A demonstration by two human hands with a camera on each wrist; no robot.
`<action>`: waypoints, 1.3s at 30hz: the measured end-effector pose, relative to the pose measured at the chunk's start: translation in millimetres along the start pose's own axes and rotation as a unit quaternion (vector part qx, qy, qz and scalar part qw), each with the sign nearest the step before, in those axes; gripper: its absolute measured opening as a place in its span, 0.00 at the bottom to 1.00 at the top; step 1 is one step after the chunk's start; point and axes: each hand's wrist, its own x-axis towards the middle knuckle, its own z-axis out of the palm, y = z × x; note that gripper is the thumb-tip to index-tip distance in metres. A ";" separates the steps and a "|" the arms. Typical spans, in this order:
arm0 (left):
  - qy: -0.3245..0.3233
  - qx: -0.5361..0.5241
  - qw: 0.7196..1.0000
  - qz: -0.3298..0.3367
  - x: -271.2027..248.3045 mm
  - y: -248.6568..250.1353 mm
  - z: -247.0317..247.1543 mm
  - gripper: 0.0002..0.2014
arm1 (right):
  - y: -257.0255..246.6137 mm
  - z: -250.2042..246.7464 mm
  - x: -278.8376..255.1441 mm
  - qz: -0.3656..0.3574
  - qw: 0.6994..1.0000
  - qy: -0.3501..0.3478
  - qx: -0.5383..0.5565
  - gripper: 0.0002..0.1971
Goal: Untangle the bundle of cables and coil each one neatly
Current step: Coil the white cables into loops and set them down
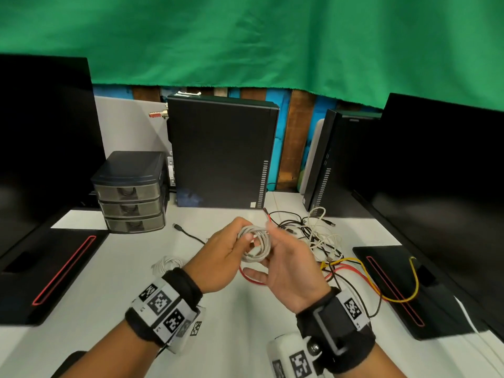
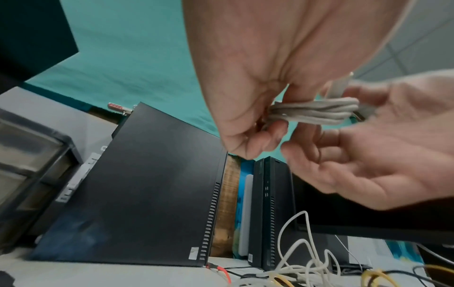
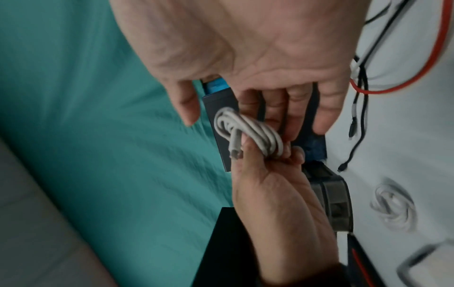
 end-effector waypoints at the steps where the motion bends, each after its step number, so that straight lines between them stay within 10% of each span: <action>1: -0.008 -0.012 1.000 -0.008 0.6 0.3 0.2 0.09 | 2.1 0.9 -0.5 -0.023 0.998 0.009 -0.056 0.19; 4: 0.001 -0.146 0.985 -0.087 5.4 1.8 -7.4 0.06 | 7.0 3.1 -3.7 -0.105 0.976 0.043 -0.185 0.05; 9: 0.014 -0.289 0.941 -0.173 5.4 5.4 -12.8 0.08 | 14.6 -6.3 -3.7 -0.192 0.910 0.158 -0.331 0.09; 13: 0.021 -0.275 0.943 -0.184 5.4 8.1 -8.0 0.09 | 22.6 -13.3 -0.9 -0.279 0.758 0.228 -0.544 0.14; 17: 0.087 -0.256 0.947 -0.174 6.1 12.4 6.0 0.07 | 26.0 -7.8 -0.6 -0.212 0.653 0.180 -0.705 0.19; 20: 0.175 -0.261 0.928 -0.203 8.6 11.4 8.7 0.10 | 26.5 -2.4 -0.9 -0.255 0.697 0.145 -0.655 0.20; 25: 0.226 -0.381 0.870 -0.217 13.8 18.1 11.4 0.11 | 27.5 12.0 -4.5 -0.167 0.927 0.142 -0.303 0.20; 27: 0.220 -0.469 0.828 -0.213 17.5 20.0 4.7 0.10 | 22.7 17.0 -5.4 -0.129 0.975 0.118 -0.140 0.14; 29: 0.186 -0.489 0.828 -0.201 18.0 19.1 -6.8 0.11 | 15.6 19.3 -2.4 -0.125 0.983 0.123 -0.061 0.11; 33: 0.064 -0.155 0.953 -0.250 8.9 11.1 -37.5 0.11 | 8.4 9.5 17.7 -0.111 0.975 0.156 -0.113 0.13; 39: 0.164 -0.104 0.946 -0.259 -3.3 2.7 -116.3 0.08 | 46.6 -6.7 43.3 0.030 0.950 0.123 -0.287 0.16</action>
